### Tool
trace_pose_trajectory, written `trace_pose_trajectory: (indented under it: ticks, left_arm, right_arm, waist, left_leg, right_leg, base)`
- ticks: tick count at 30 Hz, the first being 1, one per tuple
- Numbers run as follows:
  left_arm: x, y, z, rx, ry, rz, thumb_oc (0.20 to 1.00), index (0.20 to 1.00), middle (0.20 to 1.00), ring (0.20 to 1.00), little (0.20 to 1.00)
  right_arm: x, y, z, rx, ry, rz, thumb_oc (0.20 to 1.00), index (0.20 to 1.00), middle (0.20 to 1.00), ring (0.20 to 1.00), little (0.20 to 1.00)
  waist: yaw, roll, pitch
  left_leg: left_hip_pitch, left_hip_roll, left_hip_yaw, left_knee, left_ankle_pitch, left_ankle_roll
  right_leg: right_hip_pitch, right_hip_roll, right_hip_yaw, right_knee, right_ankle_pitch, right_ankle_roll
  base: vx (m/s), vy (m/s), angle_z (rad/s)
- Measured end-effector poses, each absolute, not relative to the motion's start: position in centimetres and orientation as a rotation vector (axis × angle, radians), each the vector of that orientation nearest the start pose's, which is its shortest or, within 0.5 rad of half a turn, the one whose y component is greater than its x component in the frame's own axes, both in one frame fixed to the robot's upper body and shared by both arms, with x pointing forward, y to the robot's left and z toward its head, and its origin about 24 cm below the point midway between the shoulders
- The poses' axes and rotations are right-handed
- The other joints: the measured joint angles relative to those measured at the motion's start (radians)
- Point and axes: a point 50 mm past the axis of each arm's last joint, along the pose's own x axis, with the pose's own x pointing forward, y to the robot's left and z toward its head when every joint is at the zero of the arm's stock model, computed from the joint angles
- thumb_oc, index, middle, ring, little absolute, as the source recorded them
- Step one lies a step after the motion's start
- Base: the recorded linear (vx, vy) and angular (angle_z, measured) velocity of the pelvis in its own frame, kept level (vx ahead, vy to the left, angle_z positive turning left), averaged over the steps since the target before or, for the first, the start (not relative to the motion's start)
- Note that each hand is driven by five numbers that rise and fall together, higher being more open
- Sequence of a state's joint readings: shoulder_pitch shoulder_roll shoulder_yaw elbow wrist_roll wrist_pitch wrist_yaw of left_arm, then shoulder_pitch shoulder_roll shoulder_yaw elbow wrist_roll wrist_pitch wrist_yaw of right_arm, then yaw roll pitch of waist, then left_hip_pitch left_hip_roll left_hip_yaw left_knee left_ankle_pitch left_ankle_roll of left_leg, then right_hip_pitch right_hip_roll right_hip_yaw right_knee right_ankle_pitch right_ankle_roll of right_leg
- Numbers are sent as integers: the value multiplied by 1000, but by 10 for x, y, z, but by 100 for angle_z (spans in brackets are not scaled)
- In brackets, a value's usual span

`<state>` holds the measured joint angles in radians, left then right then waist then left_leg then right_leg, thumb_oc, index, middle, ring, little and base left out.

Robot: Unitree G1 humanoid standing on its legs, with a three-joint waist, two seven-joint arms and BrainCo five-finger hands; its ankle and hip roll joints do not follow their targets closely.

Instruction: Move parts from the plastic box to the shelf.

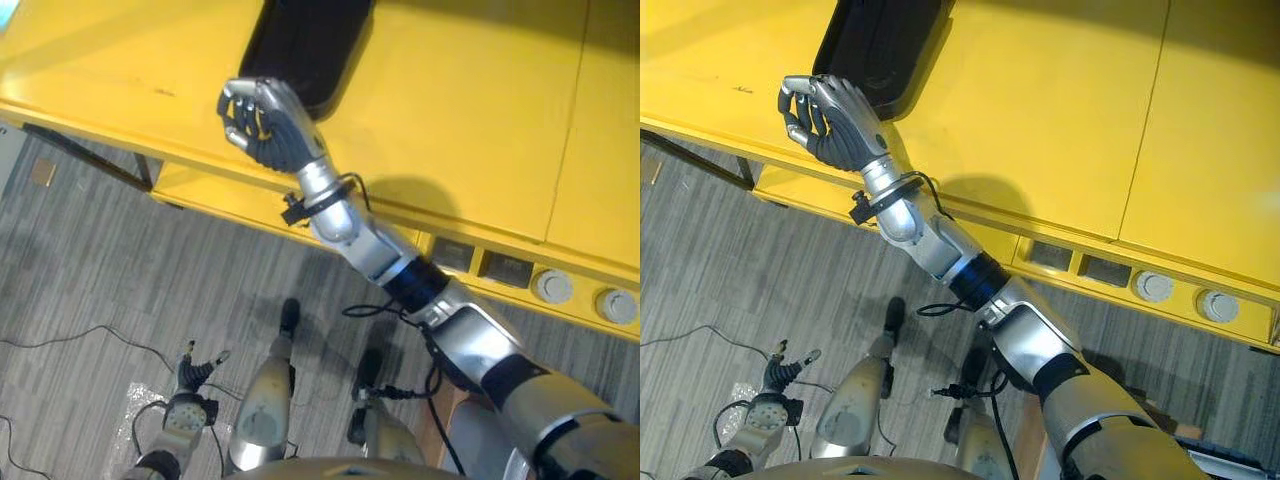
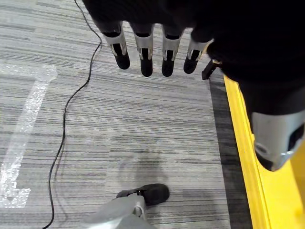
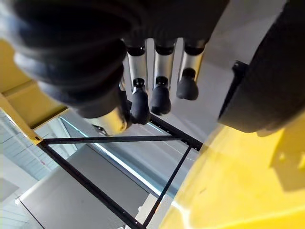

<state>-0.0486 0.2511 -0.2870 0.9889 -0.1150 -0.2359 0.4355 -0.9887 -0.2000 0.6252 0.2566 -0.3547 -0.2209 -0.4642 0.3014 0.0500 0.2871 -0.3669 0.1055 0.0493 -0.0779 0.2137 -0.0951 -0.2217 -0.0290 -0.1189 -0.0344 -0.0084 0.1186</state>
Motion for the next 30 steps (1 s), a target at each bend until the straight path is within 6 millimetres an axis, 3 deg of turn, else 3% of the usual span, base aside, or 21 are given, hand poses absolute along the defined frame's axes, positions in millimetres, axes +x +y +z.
trace_pose_trajectory:
  ticks: [6, 7, 8, 9, 11, 12, 13, 15, 17, 18, 19, 20, 24, 27, 30]
  left_arm:
    - [174, 218, -116, 423, 668, 284, 1000, 1000, 1000, 1000, 1000]
    - [177, 215, -113, 427, 647, 261, 1000, 1000, 1000, 1000, 1000]
    - [180, 213, -111, 432, 631, 243, 1000, 1000, 1000, 1000, 1000]
    - [184, 211, -108, 435, 612, 215, 1000, 1000, 1000, 1000, 1000]
    - [182, 209, -105, 458, 588, 167, 1000, 1000, 1000, 1000, 1000]
    - [178, 211, -105, 474, 585, 135, 1000, 1000, 1000, 1000, 1000]
    - [173, 213, -106, 485, 594, 125, 1000, 1000, 1000, 1000, 1000]
    - [166, 221, -107, 512, 611, 114, 1000, 1000, 1000, 1000, 1000]
    - [168, 225, -101, 539, 586, 88, 1000, 1000, 1000, 1000, 1000]
    - [159, 230, -102, 538, 597, 105, 1000, 1000, 1000, 1000, 1000]
    - [155, 236, -103, 558, 612, 106, 1000, 1000, 1000, 1000, 1000]
    - [147, 236, -107, 554, 638, 111, 1000, 1000, 1000, 1000, 1000]
    - [131, 228, -124, 573, 735, 53, 1000, 1000, 1000, 1000, 1000]
    - [133, 217, -126, 555, 736, 20, 1000, 1000, 1000, 1000, 1000]
    - [131, 212, -131, 554, 759, -12, 1000, 1000, 1000, 1000, 1000]
  right_arm:
    - [298, -3, 252, -534, -1126, 285, 200, 200, 200, 200, 200]
    - [293, -12, 250, -512, -1123, 319, 674, 674, 674, 674, 674]
    - [291, -19, 250, -519, -1124, 333, 884, 884, 884, 884, 884]
    - [289, -32, 249, -530, -1115, 341, 1000, 1000, 1000, 1000, 1000]
    - [291, -56, 244, -520, -1071, 304, 1000, 1000, 1000, 1000, 1000]
    - [293, -80, 235, -525, -1005, 263, 1000, 1000, 1000, 1000, 1000]
    - [293, -92, 227, -489, -957, 237, 1000, 1000, 1000, 1000, 1000]
    - [294, -117, 205, -447, -843, 179, 1000, 1000, 1000, 1000, 1000]
    - [278, -159, 188, -432, -766, 73, 1000, 1000, 1000, 1000, 1000]
    - [271, -173, 169, -418, -680, 36, 1000, 1000, 1000, 1000, 1000]
    - [245, -217, 139, -391, -537, -93, 1000, 1000, 1000, 1000, 1000]
    - [235, -226, 125, -373, -469, -128, 1000, 1000, 1000, 1000, 1000]
    - [208, -236, 90, -377, -286, -76, 1000, 1000, 1000, 1000, 1000]
    - [205, -235, 84, -376, -258, -54, 1000, 1000, 1000, 1000, 1000]
    - [202, -240, 72, -375, -206, -62, 1000, 1000, 1000, 1000, 1000]
  waist:
    - [-30, 0, -4]
    - [-44, 0, -6]
    - [-56, 0, -7]
    - [-62, -1, -11]
    - [-92, -16, -26]
    - [-119, -27, -38]
    - [-128, -35, -61]
    - [-186, -51, -99]
    - [-207, -61, -108]
    - [-224, -65, -118]
    - [-279, -67, -126]
    - [-293, -62, -131]
    - [-414, -38, -171]
    - [-445, -23, -182]
    - [-444, -2, -216]
  left_leg:
    - [60, -1, 4, 0, -3, -2]
    - [77, 0, 8, 0, -5, -4]
    - [85, 0, 9, 0, -6, -4]
    - [97, 0, 18, -1, -18, 5]
    - [126, -4, 43, -1, -26, 8]
    - [164, -11, 74, -1, -38, 20]
    - [169, -11, 92, -1, -43, 21]
    - [193, -17, 123, -1, -52, 26]
    - [224, -19, 170, -1, -60, 34]
    - [241, -18, 183, 0, -65, 39]
    - [289, -16, 255, -1, -81, 38]
    - [300, -14, 262, -1, -87, 40]
    - [357, 9, 359, -2, -112, 20]
    - [380, 23, 399, -2, -116, 15]
    - [394, 41, 459, -7, -135, 1]
  right_leg:
    - [48, -4, -1, 27, -9, 7]
    - [53, -6, 5, 45, -14, 6]
    - [56, -7, 7, 55, -15, 5]
    - [62, -13, 10, 65, -18, 3]
    - [68, -17, 36, 79, -22, 9]
    - [84, -27, 66, 90, -25, 12]
    - [84, -31, 84, 93, -27, 16]
    - [80, -36, 119, 85, -21, 24]
    - [82, -38, 155, 95, -24, 31]
    - [91, -40, 173, 94, -22, 33]
    - [111, -38, 232, 82, -14, 39]
    - [125, -36, 250, 75, -10, 38]
    - [122, -11, 335, 51, 15, 48]
    - [116, 5, 364, 53, 24, 47]
    - [83, 29, 416, 80, 22, 45]
  base:
    - [-2, 7, 0]
    - [26, 38, -4]
    - [52, 51, -8]
    - [18, 34, -11]
    - [39, 49, -36]
    - [37, 50, -56]
    - [7, 55, -65]
    - [14, 52, -52]
    - [44, 43, -51]
    - [44, 34, -101]
    - [21, 7, -112]
    - [3, -20, -102]
    - [29, -8, -73]
    - [27, -34, -53]
    - [85, -17, -50]
